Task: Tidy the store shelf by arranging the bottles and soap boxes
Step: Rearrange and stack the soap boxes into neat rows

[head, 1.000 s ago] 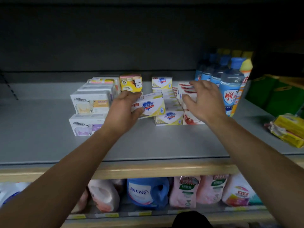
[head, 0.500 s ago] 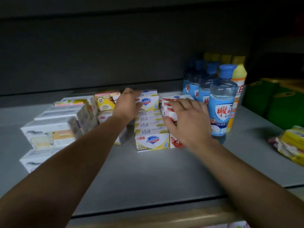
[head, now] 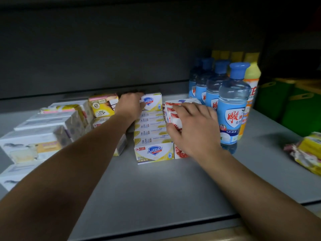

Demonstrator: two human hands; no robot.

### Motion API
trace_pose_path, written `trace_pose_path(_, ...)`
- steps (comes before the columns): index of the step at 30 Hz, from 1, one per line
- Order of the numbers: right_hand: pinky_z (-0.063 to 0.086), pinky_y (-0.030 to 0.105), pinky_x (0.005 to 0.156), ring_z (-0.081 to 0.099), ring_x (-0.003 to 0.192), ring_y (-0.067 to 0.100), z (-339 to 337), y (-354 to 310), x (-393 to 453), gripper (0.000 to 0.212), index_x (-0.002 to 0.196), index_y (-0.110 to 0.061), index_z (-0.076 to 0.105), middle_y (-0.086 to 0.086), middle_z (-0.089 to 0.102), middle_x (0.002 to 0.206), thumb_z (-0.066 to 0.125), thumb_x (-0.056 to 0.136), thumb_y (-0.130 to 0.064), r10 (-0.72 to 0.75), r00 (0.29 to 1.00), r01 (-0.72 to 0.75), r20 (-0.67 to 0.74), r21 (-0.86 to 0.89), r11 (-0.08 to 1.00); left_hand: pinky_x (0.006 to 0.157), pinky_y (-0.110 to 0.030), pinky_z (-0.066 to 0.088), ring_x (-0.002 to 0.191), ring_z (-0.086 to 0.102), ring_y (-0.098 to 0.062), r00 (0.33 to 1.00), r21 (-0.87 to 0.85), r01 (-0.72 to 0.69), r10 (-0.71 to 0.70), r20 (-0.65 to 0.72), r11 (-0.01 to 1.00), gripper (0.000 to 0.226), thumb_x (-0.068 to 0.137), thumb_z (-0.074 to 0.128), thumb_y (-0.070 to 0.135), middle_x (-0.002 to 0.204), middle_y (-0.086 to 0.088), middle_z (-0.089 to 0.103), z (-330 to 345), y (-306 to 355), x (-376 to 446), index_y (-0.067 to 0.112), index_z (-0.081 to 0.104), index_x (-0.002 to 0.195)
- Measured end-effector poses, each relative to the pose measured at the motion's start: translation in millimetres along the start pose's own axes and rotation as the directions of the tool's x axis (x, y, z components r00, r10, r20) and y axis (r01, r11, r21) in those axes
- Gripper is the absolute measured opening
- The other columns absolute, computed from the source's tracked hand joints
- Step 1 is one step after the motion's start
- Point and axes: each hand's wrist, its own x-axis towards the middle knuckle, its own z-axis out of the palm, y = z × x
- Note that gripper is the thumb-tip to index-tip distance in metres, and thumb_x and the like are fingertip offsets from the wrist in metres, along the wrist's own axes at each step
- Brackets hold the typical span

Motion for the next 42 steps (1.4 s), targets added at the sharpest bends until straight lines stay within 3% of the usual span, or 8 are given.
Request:
trace_pose_path(7,0.021,0.048,0.116,0.045,0.128,0.026,-13.4,-5.2,7.0,0.062,0.137,-0.026,0.049,0.000,0.055,0.137,0.032,0.091,-0.063,-0.006,0.991,0.013,0.130,-0.049,0.999,0.096,-0.034,0.045,0.117,0.057,-0.027,0.994,-0.205,-0.058,0.037,-0.103,0.977,0.046,0.092,0.059,0.034,0.129,-0.009,0.062,-50.3,4.5,-46.4,0.015,0.055,0.134)
trace_pose_path(11,0.010,0.050,0.120,0.032,0.140,0.027,-25.5,-14.2,10.1,0.062,0.141,-0.024,0.047,0.002,0.044,0.148,0.038,0.091,-0.060,-0.012,0.988,0.017,0.153,-0.029,0.999,0.086,-0.024,0.046,0.100,0.064,-0.016,0.969,-0.297,-0.127,0.054,-0.242,0.946,0.037,0.086,0.062,0.034,0.118,0.000,0.068,-89.9,-16.8,-115.8,0.020,0.066,0.120)
trace_pose_path(14,0.016,0.048,0.119,0.037,0.134,0.029,-30.4,-39.2,5.4,0.055,0.136,-0.018,0.052,0.005,0.045,0.144,0.051,0.091,-0.049,-0.055,0.997,0.052,0.054,0.062,0.997,0.081,-0.023,0.048,0.090,0.064,-0.009,0.950,-0.330,-0.111,0.003,-0.311,0.937,0.031,0.085,0.061,0.034,0.107,0.006,0.071,-113.3,-42.3,-171.1,0.019,0.071,0.110)
trace_pose_path(19,0.036,0.040,0.101,0.051,0.115,0.031,-18.1,-106.2,-16.0,0.042,0.123,-0.012,0.062,0.008,0.059,0.124,0.059,0.087,-0.034,-0.230,0.973,0.223,0.005,0.230,0.947,0.085,-0.028,0.047,0.096,0.065,-0.024,0.950,-0.253,0.000,-0.080,-0.303,0.967,0.031,0.082,0.059,0.031,0.104,-0.002,0.072,-127.8,-93.9,-225.3,0.013,0.073,0.103)
trace_pose_path(23,0.036,0.034,0.101,0.046,0.119,0.026,6.0,-146.7,-26.8,0.049,0.136,-0.018,0.055,0.001,0.053,0.132,0.055,0.090,-0.035,-0.315,0.934,0.261,0.167,0.281,0.924,0.085,-0.035,0.049,0.099,0.063,-0.035,0.958,-0.154,0.091,-0.129,-0.258,0.984,0.035,0.081,0.058,0.031,0.100,-0.010,0.073,-121.5,-132.0,-246.1,0.011,0.074,0.104)
trace_pose_path(28,0.031,0.037,0.107,0.037,0.134,0.026,30.7,-174.0,-23.0,0.061,0.149,-0.023,0.036,-0.001,0.041,0.149,0.052,0.092,-0.040,-0.328,0.888,0.266,0.321,0.222,0.938,0.086,-0.032,0.045,0.093,0.066,-0.030,0.958,-0.133,-0.025,-0.014,-0.286,0.991,0.026,0.077,0.065,0.018,0.101,-0.007,0.073,-108.4,-146.3,-257.2,0.008,0.075,0.099)
trace_pose_path(34,0.022,0.043,0.118,0.020,0.145,0.028,52.0,-190.0,-18.9,0.074,0.154,-0.015,0.020,0.004,0.026,0.159,0.047,0.093,-0.046,-0.254,0.841,0.209,0.479,0.145,0.967,0.089,-0.038,0.048,0.095,0.063,-0.030,0.948,-0.172,-0.031,-0.026,-0.317,0.985,0.027,0.079,0.067,0.020,0.105,-0.005,0.072,-102.6,-150.8,-258.8,0.010,0.075,0.102)
trace_pose_path(42,0.034,0.035,0.101,0.044,0.117,0.028,25.8,-178.1,-67.4,0.052,0.134,-0.021,0.057,0.002,0.053,0.121,0.061,0.084,-0.034,-0.332,0.918,0.270,0.218,0.271,0.924,0.090,-0.043,0.045,0.100,0.061,-0.032,0.953,-0.219,0.001,-0.067,-0.297,0.976,0.030,0.087,0.059,0.031,0.106,-0.003,0.072,-106.1,-145.3,-259.2,0.011,0.075,0.102)
